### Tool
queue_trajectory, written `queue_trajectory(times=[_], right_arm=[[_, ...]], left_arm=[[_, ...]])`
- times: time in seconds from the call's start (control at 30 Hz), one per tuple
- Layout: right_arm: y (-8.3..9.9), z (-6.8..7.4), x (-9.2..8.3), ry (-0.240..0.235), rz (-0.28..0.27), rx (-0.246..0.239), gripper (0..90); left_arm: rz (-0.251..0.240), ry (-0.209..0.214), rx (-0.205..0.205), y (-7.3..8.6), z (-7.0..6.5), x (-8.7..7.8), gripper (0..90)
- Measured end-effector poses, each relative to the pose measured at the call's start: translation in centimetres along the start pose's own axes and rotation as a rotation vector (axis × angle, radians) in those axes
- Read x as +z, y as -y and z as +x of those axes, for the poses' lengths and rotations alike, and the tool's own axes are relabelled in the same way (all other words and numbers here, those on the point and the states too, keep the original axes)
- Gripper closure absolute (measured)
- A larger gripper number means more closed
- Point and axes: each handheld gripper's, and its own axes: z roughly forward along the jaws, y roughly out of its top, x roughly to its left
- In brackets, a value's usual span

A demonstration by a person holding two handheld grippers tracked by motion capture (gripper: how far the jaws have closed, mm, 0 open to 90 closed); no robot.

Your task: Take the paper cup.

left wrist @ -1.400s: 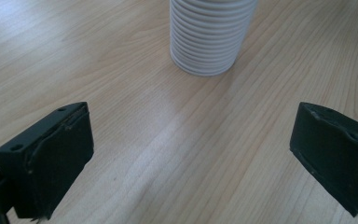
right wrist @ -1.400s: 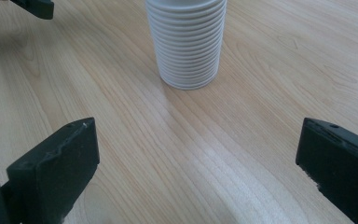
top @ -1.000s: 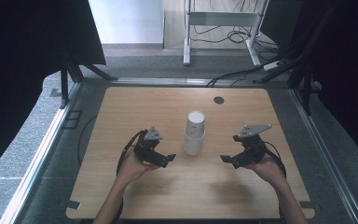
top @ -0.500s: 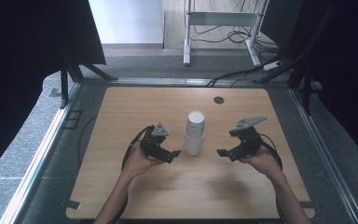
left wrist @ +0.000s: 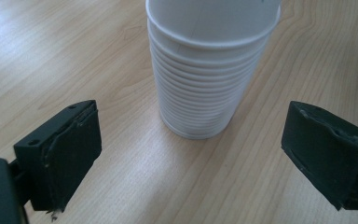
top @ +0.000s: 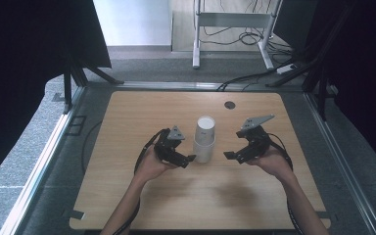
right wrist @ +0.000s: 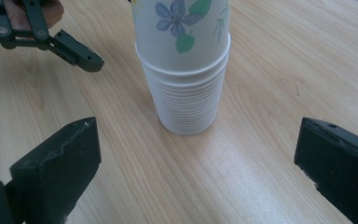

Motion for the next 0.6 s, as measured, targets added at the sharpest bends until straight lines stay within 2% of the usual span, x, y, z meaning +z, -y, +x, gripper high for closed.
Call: queue_trajectory(times=[0.6], right_arm=[[-2.7, -0.1, 1.1, -0.023, 0.042, -0.030, 8.7]], left_arm=[[-0.010, 0.019, 0.031, -1.7, -0.2, 1.5, 7.4]])
